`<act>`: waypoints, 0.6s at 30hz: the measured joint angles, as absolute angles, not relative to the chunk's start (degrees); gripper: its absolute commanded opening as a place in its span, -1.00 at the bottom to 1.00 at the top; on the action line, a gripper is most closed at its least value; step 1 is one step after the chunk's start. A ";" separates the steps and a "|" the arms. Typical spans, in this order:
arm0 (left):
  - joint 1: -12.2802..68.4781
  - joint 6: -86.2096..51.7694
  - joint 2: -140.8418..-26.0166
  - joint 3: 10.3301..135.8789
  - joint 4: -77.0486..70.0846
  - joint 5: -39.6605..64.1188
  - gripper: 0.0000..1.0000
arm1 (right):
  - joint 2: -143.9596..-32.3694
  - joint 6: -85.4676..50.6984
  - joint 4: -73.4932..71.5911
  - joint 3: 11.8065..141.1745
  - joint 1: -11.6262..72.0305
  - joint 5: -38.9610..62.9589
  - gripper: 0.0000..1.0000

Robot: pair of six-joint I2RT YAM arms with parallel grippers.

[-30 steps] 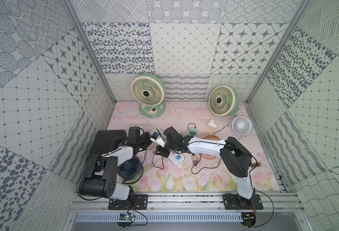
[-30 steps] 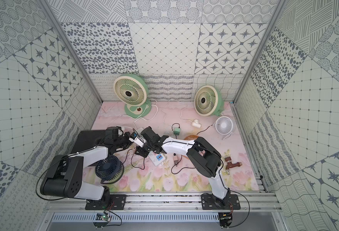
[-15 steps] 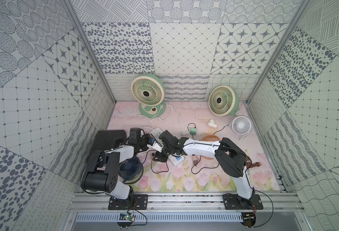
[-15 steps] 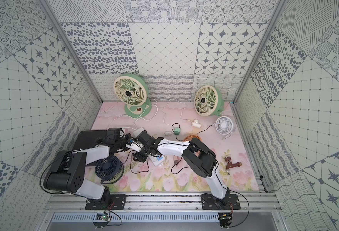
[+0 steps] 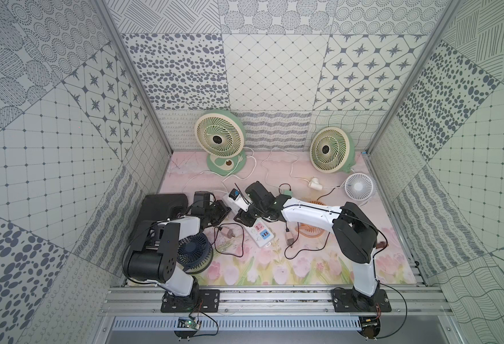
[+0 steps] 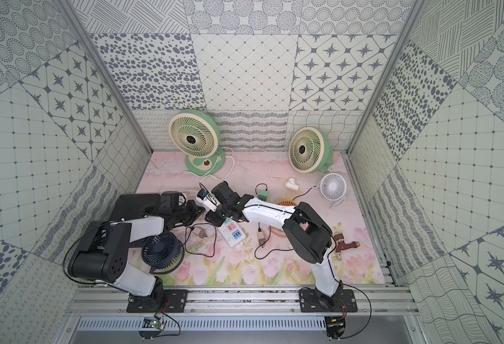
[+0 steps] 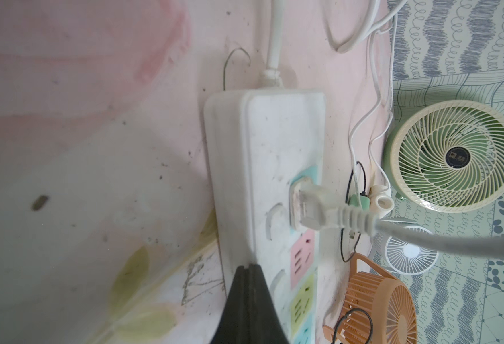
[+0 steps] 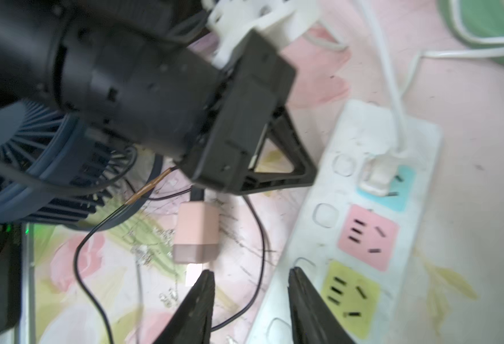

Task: Unplug the desk fan from the power strip
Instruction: Place the plug at the center of the board.

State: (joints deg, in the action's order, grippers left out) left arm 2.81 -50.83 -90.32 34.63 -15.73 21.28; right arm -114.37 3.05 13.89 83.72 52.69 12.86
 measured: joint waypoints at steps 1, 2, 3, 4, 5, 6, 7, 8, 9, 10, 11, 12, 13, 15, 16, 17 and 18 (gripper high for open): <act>2.81 -50.83 -90.35 34.57 -15.75 21.28 -1.00 | -114.45 2.52 13.54 83.81 52.29 11.77 -0.13; 2.81 -50.83 -90.35 34.48 -15.86 21.28 -1.00 | -114.59 1.98 13.45 84.05 52.01 10.66 -0.13; 2.81 -50.83 -90.35 34.41 -15.94 21.28 -1.00 | -114.87 1.61 13.43 84.53 51.86 9.72 -0.13; 2.81 -50.83 -90.35 34.37 -16.01 21.28 -1.00 | -115.28 1.17 13.04 85.17 51.83 8.73 -0.13; 2.81 -50.83 -90.35 34.37 -16.05 21.28 -1.00 | -115.77 0.69 12.62 85.91 51.83 7.88 -0.12; 2.81 -50.83 -90.35 34.37 -16.10 21.30 -1.00 | -116.46 0.27 12.12 86.80 51.86 6.81 -0.12; 2.81 -50.83 -90.35 34.37 -16.12 21.30 -1.00 | -117.10 -0.16 11.64 87.64 51.90 5.85 -0.12; 2.81 -50.83 -90.35 34.37 -16.12 21.32 -1.00 | -117.84 -0.75 11.03 88.51 51.94 4.82 -0.12; 2.81 -50.83 -90.35 34.37 -16.12 21.34 -1.00 | -118.54 -1.19 10.44 89.23 51.99 3.97 -0.12; 2.81 -50.83 -90.35 34.37 -16.12 21.34 -1.00 | -119.31 -1.74 9.74 89.84 52.01 3.16 -0.12; 2.79 -50.83 -90.35 34.37 -16.12 21.37 -1.00 | -120.11 -2.26 9.26 90.39 52.03 2.20 -0.12; 2.74 -50.83 -90.35 34.37 -16.12 21.41 -1.00 | -120.86 -2.70 8.95 90.91 52.03 1.45 -0.11; 2.68 -50.83 -90.35 34.37 -16.12 21.50 -1.00 | -121.73 -3.16 8.62 91.48 52.03 0.73 -0.11; 2.57 -50.83 -90.35 34.37 -16.12 21.65 -1.00 | -123.52 -3.99 8.25 92.60 52.03 -0.73 -0.12; 2.52 -50.83 -90.35 34.37 -16.12 21.74 -1.00 | -124.31 -4.34 8.23 93.08 52.03 -1.26 -0.12; 2.48 -50.83 -90.39 34.37 -16.14 21.87 -1.00 | -125.14 -4.56 8.21 93.60 52.03 -1.56 -0.12; 2.46 -50.83 -90.45 34.37 -16.21 21.91 -1.00 | -125.91 -4.75 8.16 94.15 52.03 -2.13 -0.14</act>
State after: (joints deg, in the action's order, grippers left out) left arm 2.46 -50.83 -90.45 34.37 -16.21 21.91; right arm -125.91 -4.75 8.16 94.15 52.03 -2.13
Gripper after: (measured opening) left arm 0.063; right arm 0.440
